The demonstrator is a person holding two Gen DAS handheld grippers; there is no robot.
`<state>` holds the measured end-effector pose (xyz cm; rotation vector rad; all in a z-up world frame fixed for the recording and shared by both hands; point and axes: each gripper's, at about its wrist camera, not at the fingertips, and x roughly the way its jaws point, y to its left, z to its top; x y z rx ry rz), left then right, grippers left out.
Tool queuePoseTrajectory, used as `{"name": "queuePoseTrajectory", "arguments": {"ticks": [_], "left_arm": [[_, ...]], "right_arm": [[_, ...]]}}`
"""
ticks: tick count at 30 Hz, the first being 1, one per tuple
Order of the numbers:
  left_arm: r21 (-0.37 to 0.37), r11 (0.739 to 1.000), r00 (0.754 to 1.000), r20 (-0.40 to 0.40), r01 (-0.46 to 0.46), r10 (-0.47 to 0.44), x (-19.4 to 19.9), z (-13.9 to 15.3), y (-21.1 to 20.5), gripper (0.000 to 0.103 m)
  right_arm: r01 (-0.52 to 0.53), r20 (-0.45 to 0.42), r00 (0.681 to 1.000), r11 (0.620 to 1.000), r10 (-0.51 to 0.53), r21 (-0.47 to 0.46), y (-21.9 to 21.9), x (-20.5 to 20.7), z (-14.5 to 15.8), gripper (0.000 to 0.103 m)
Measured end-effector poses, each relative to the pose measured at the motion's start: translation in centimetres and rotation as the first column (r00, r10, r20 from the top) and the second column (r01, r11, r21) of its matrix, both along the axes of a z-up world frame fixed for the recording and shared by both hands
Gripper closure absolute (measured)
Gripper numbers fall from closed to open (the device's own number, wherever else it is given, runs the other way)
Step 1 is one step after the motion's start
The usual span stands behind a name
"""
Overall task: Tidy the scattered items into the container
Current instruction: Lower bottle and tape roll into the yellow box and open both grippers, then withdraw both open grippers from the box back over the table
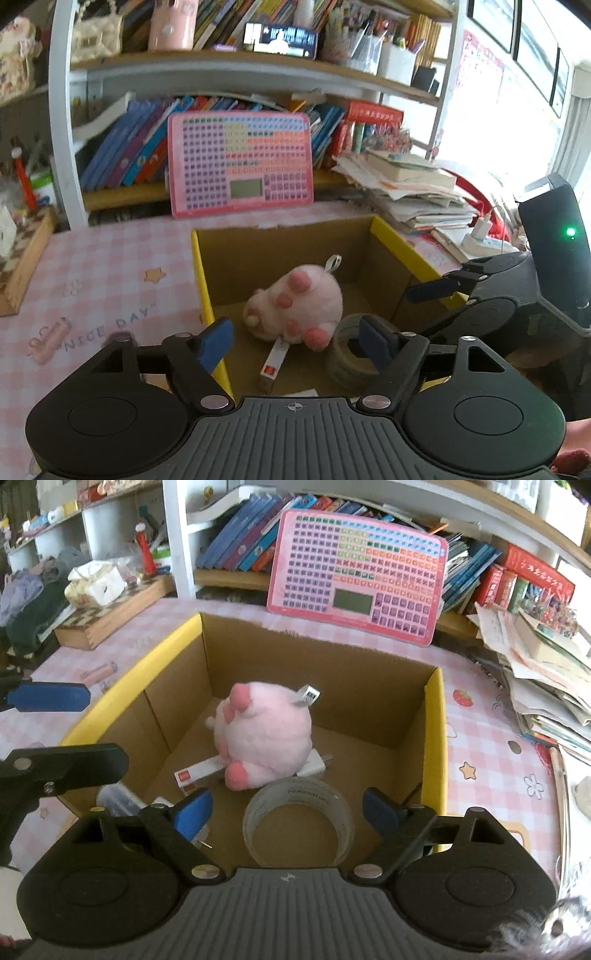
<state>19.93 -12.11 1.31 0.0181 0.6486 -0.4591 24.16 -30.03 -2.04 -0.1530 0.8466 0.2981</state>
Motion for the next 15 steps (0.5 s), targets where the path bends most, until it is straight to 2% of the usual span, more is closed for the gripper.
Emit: {"name": "queuePoseTrajectory", "arguments": {"ticks": [6,12,15], "left_arm": [[-0.03,0.999,0.998,0.033,-0.045,0.046,-1.7,1.3,0.7,0.017],[-0.017,0.993,0.992,0.059,-0.114,0.115,-3.7,1.9,1.4,0.015],[-0.013,0.99,0.988,0.066,-0.142,0.142,-4.7,1.8,1.8,0.01]], "right_arm": [[0.029,0.063,0.998,0.999,-0.031,0.023,-0.6,-1.7,1.4,0.014],[0.064,0.125,0.99,0.997,-0.07,0.053,-1.2,-3.8,2.4,0.014],[0.092,0.153,0.983,0.993,-0.102,0.069,-1.4,-4.9,2.6,0.014]]}}
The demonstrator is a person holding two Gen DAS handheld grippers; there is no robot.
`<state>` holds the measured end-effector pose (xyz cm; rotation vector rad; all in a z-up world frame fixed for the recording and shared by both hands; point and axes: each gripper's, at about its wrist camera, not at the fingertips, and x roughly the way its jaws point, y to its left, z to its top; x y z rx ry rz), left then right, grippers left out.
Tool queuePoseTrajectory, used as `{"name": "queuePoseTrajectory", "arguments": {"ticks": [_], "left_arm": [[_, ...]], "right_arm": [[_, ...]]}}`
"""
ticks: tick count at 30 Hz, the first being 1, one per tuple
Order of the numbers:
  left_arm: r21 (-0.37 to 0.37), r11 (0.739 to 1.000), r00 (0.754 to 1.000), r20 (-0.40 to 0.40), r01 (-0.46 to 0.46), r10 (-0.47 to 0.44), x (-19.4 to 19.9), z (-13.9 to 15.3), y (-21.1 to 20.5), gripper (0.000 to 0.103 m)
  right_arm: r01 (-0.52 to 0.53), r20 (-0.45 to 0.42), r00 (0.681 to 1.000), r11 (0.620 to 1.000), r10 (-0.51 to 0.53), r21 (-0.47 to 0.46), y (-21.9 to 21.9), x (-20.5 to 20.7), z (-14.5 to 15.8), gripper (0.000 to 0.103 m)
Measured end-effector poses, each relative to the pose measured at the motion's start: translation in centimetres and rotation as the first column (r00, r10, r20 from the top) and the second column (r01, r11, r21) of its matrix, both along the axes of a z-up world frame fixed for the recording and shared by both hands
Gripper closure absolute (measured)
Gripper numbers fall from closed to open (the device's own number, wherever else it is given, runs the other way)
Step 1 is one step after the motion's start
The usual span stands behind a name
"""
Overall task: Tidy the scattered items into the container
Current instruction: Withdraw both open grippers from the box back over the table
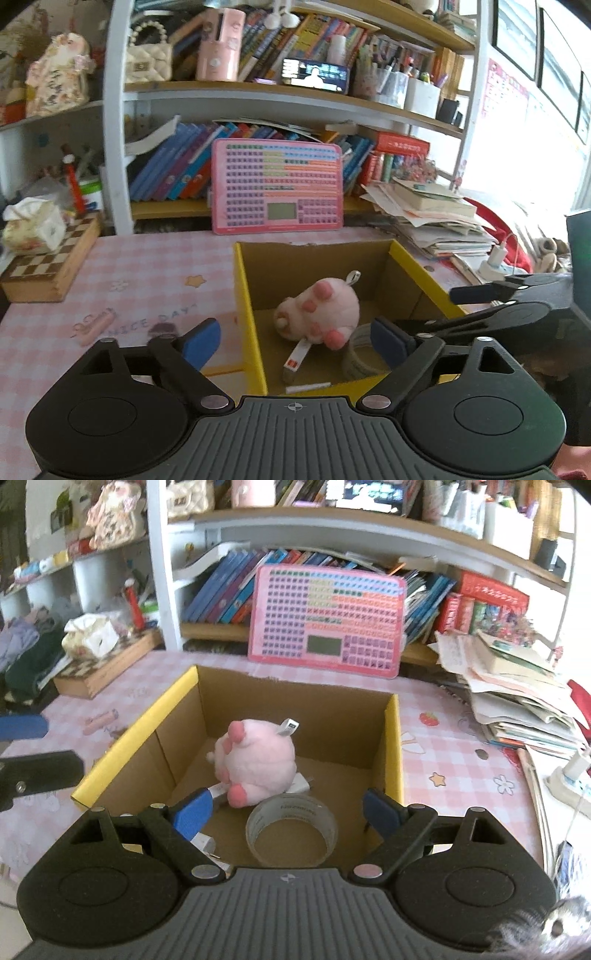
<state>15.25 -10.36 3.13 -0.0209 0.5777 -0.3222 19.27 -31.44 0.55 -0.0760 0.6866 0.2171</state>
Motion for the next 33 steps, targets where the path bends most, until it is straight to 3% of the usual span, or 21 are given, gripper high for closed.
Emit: {"name": "queuePoseTrajectory", "arguments": {"ticks": [13,33], "left_arm": [[0.018,1.0,1.0,-0.019,-0.004,0.005,-2.9,-1.1,1.2,0.01],[0.058,0.996,0.996,-0.072,0.061,-0.057,-6.5,-2.2,6.3,0.009]], "right_arm": [[0.125,0.011,0.992,0.992,-0.126,0.032,-0.3,-5.1,-0.3,0.014],[0.227,-0.048,0.973,0.974,-0.226,0.012,5.9,-11.9,-1.4,0.013]]}}
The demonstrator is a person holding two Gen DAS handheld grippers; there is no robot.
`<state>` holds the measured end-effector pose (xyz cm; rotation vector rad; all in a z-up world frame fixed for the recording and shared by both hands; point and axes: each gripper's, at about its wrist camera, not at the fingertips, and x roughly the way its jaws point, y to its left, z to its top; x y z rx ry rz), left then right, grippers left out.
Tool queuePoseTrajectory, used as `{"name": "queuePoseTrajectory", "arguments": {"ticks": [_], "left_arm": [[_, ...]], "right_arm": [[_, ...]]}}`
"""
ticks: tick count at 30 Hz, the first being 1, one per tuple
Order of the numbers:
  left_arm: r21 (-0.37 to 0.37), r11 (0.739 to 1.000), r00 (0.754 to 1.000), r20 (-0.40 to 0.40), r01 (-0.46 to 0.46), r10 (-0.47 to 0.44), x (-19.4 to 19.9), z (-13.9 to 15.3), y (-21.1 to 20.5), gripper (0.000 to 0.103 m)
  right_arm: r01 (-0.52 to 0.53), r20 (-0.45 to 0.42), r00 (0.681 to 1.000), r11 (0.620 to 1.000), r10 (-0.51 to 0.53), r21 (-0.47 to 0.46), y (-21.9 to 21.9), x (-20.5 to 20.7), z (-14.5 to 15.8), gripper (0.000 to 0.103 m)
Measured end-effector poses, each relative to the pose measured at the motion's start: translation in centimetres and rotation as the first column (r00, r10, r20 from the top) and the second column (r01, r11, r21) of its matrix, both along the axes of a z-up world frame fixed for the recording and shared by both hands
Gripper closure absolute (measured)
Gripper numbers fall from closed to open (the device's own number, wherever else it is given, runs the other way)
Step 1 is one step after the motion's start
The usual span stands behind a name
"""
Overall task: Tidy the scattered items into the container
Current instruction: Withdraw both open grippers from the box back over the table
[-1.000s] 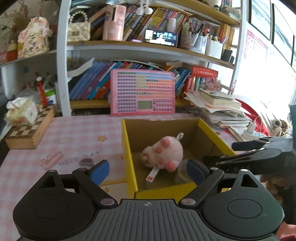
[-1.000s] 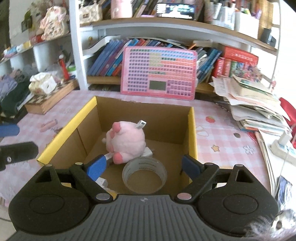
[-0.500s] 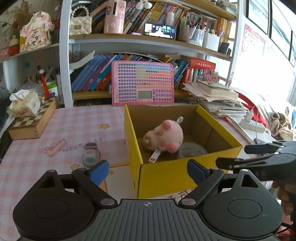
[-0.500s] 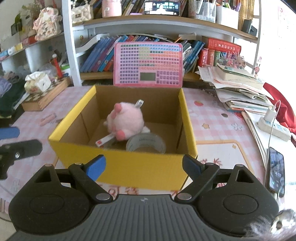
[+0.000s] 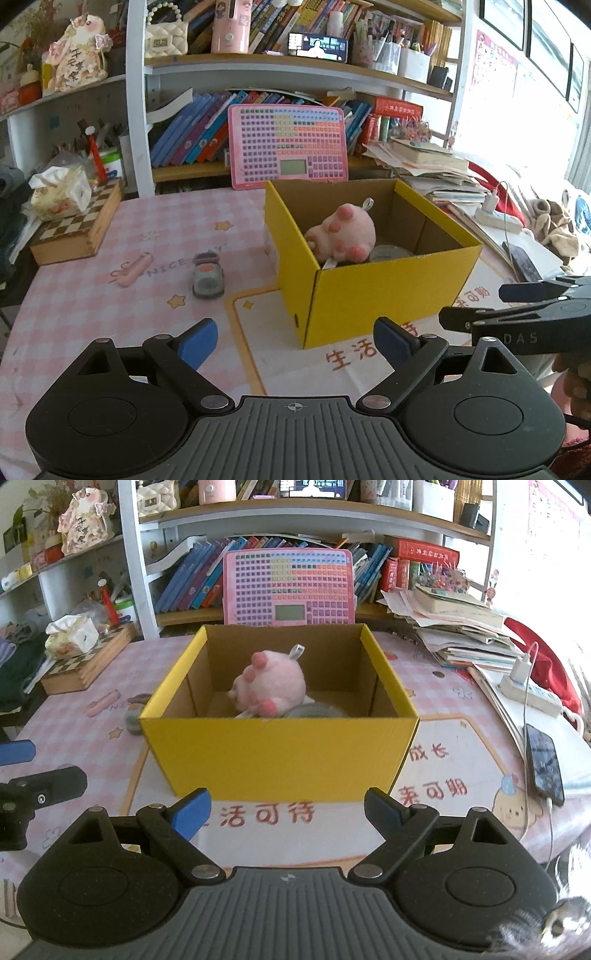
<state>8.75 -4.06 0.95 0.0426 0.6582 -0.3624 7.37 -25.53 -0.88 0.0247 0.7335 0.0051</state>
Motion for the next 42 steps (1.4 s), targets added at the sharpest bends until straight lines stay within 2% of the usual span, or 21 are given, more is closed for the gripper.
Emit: {"name": "queuePoseTrajectory", "arguments": {"ticks": [3,6,17,42], "left_arm": [[-0.003,1.0,1.0,-0.007,0.007,-0.007,-0.3,0.0,0.9,0.009],[0.007,1.0,1.0,-0.012,0.015,-0.015,-0.5,0.0,1.6,0.003],[0.042,0.998,0.998,-0.02,0.053,-0.053,-1.0,-0.2,4.0,0.003],[0.081,0.995,0.995,-0.079,0.064,-0.058,-2.0,-1.4,10.9,0.002]], "right_arm": [[0.004,-0.01,1.0,1.0,-0.004,-0.007,1.1,-0.9,-0.1,0.013],[0.007,-0.015,1.0,1.0,-0.007,-0.016,2.1,-1.6,-0.1,0.012],[0.051,-0.034,0.998,0.999,-0.052,-0.017,4.9,-3.1,-0.1,0.011],[-0.004,-0.1,0.995,1.0,0.003,-0.01,13.2,-3.7,-1.6,0.011]]}}
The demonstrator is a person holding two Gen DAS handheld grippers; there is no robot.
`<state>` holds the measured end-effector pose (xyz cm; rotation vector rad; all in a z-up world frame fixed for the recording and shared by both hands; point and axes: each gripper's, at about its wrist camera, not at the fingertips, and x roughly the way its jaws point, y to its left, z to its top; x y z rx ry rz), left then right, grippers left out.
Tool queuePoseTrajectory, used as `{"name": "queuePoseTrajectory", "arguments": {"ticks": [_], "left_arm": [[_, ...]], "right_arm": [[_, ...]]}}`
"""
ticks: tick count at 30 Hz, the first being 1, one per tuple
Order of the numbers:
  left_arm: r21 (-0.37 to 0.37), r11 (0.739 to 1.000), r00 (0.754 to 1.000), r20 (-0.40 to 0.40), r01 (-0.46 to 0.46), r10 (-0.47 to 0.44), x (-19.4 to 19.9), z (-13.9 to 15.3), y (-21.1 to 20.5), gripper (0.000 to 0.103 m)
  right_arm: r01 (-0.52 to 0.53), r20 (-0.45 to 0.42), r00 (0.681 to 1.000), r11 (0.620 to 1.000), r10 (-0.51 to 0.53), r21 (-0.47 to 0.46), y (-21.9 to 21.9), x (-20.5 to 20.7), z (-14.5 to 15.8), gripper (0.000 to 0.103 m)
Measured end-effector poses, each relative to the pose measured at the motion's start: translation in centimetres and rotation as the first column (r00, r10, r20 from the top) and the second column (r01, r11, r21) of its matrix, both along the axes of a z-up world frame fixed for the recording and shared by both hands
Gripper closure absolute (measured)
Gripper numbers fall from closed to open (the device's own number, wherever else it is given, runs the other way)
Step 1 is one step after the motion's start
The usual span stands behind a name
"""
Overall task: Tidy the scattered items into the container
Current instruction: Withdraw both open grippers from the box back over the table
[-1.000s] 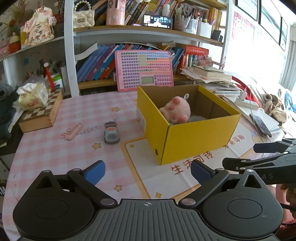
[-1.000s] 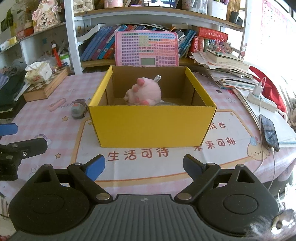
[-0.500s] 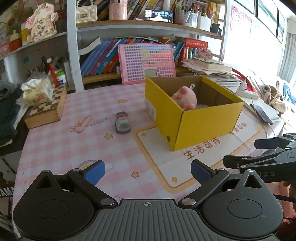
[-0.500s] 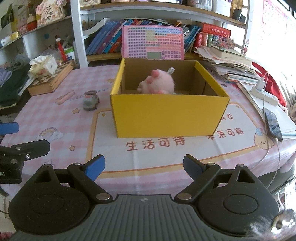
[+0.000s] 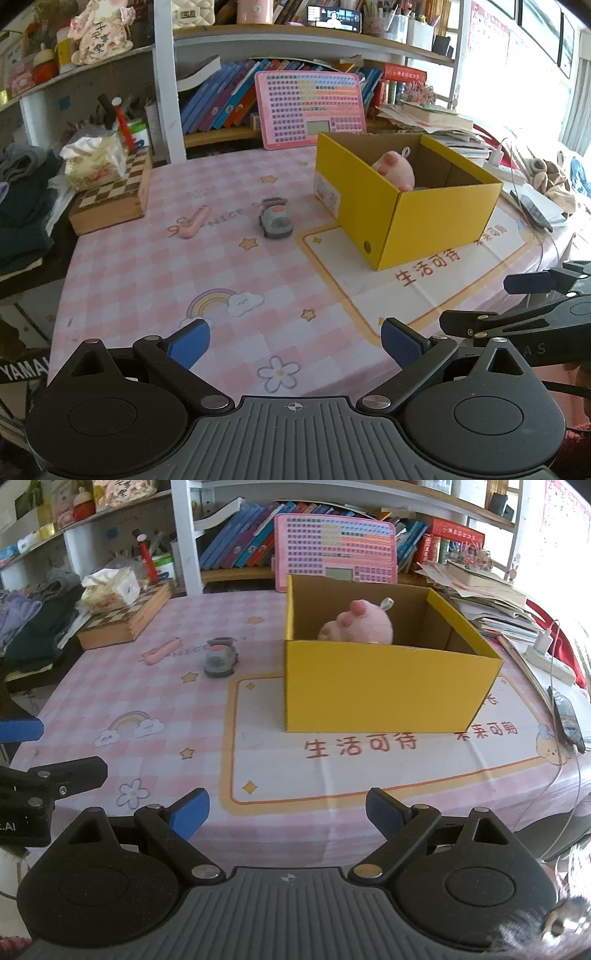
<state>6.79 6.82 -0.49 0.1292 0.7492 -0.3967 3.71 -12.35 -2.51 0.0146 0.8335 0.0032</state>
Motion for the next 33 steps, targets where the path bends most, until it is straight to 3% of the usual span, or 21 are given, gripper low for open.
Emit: {"name": "queuePoseTrajectory", "arguments": {"ticks": [19,33], "left_arm": [[0.003,0.997,0.997,0.012,-0.075,0.075,-0.4,0.1,4.9,0.002],[-0.064,0.992,0.994,-0.018,-0.111,0.11,1.9,-0.6,6.0,0.002]], "right_arm": [[-0.112,0.022,0.993,0.994,0.112,-0.02,6.0,0.8,0.4,0.011],[-0.222,-0.007,0.975,0.974,0.222,-0.047,7.7,3.7,-0.4,0.014]]}}
